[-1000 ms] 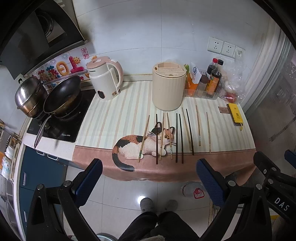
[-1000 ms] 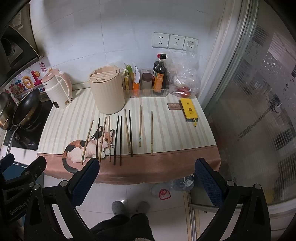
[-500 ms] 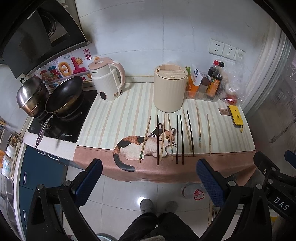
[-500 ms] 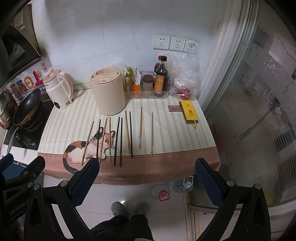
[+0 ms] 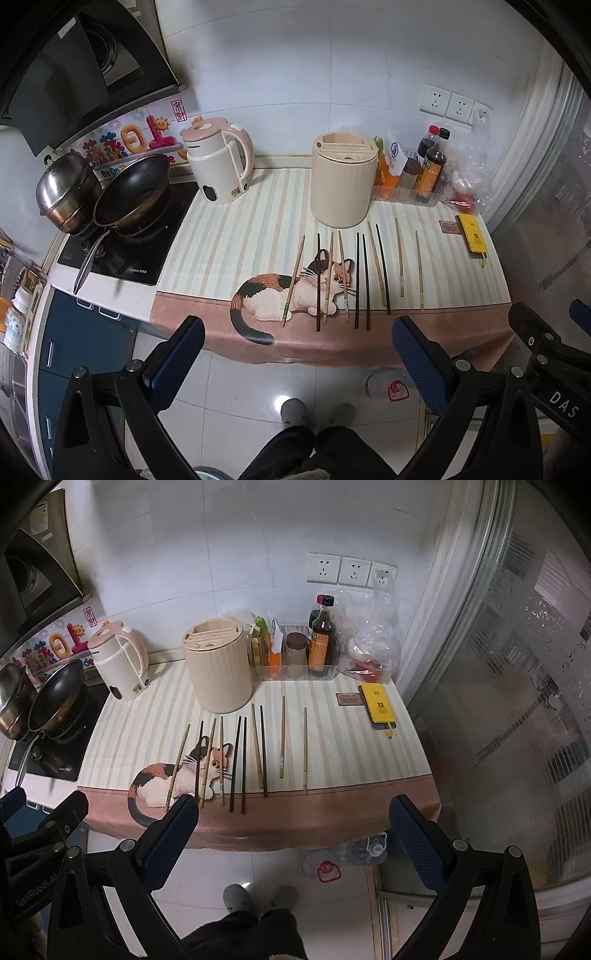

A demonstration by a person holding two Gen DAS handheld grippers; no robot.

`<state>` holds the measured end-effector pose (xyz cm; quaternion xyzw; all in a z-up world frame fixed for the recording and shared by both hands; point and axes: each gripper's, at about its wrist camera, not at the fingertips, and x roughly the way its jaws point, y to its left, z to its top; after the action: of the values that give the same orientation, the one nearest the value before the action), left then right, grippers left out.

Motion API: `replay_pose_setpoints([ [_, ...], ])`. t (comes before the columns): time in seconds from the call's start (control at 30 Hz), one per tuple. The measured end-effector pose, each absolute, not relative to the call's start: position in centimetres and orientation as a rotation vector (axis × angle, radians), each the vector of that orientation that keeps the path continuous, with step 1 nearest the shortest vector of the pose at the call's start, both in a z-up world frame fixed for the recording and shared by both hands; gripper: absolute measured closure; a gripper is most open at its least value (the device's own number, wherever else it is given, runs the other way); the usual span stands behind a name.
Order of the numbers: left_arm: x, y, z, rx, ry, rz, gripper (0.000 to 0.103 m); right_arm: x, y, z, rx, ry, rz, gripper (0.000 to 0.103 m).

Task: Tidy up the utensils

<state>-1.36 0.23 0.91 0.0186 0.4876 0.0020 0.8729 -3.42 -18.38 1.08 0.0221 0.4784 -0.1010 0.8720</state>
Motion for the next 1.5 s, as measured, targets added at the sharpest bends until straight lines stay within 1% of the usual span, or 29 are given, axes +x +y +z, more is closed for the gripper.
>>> replay_pose_setpoints([
  [1.3,-0.2,0.2,0.8,0.022,1.016,0.007,0.000,-2.2,-18.4,1.4,0.047,0.998,-0.207,0.000],
  [1.4,-0.2,0.3,0.8,0.029,0.994,0.015,0.000,-2.3,-18.3,1.2,0.051,0.995,-0.208,0.000],
  [1.5,1.2,0.0,0.4,0.051,0.929,0.041,0.000,-1.7,-19.2,0.4,0.098,0.962,-0.190,0.000],
])
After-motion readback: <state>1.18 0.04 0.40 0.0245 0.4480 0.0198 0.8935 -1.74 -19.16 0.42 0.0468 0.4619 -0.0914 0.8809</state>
